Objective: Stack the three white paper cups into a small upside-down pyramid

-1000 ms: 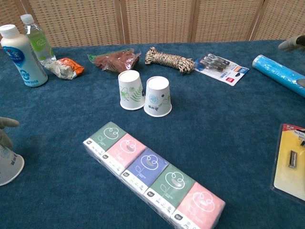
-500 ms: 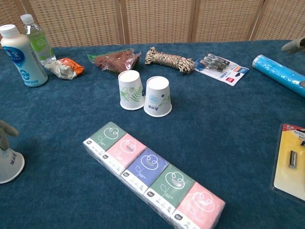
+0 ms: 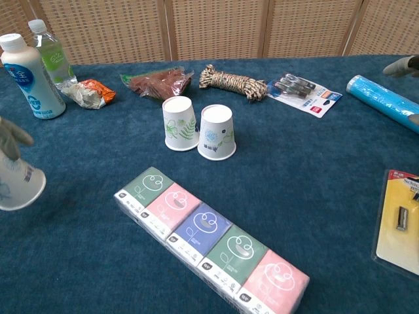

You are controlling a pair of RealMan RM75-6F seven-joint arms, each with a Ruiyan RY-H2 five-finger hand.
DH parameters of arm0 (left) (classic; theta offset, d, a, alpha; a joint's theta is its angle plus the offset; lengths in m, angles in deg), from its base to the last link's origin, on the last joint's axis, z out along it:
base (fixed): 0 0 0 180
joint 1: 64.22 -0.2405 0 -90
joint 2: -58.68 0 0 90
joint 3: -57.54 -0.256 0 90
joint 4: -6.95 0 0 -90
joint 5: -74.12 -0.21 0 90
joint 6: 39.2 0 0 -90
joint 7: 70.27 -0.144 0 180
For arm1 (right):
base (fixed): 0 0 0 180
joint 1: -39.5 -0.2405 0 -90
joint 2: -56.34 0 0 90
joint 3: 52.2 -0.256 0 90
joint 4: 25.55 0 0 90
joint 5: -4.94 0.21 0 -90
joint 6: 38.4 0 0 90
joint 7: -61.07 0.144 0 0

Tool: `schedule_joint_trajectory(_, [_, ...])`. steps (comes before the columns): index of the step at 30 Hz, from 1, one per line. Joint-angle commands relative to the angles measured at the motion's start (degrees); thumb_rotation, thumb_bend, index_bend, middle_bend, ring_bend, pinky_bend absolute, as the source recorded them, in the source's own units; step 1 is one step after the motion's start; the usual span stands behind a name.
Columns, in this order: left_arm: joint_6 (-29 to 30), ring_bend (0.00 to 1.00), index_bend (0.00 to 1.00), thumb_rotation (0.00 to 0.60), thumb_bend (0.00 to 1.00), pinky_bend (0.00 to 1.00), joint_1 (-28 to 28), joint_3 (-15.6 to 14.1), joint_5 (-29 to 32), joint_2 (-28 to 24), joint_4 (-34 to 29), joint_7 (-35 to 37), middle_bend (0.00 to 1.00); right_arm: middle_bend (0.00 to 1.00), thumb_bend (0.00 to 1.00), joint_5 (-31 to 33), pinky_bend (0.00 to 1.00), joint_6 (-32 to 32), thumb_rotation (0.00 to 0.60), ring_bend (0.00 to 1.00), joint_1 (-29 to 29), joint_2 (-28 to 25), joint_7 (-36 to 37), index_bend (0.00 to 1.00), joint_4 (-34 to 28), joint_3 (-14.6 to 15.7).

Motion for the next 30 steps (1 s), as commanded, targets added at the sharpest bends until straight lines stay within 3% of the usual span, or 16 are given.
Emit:
schedule_joint_trajectory(1, [-0.7,0.2,0.45,0.6,0.5,0.54,2.3,2.6,0.8,-1.5,-2.1,-0.3,0.22,0.0,0.49,-0.2,0.21,-0.1,0.6,0.0,0.0,0.1,0.2,0.02,0.0,0.0])
schedule_joint_trajectory(9, [-5.6,0.2,0.44,0.6,0.5,0.53,8.3,8.5,5.9,0.2,-3.7,-1.1,0.21,0.0,0.49,-2.0,0.21,1.4,0.6,0.0,0.7,-0.3,-0.6,0.02,-0.5,0.6])
schedule_joint_trajectory(19, [-10.5,0.2,0.44,0.6,0.5,0.52,15.6,15.2,14.7,8.5,0.8,-2.8,0.22,0.0,0.48,-4.2,0.2,1.7,0.6,0.0,1.9,-1.4,-0.3,0.02,-1.5,1.6])
schedule_joint_trajectory(30, [-12.3,0.19,0.44,0.6,0.5,0.52,21.0,18.4,21.9,15.4,5.1,-8.4,0.22,0.0,0.48,-6.7,0.18,2.4,0.6,0.0,3.8,-3.2,1.2,0.0,-2.7,2.6])
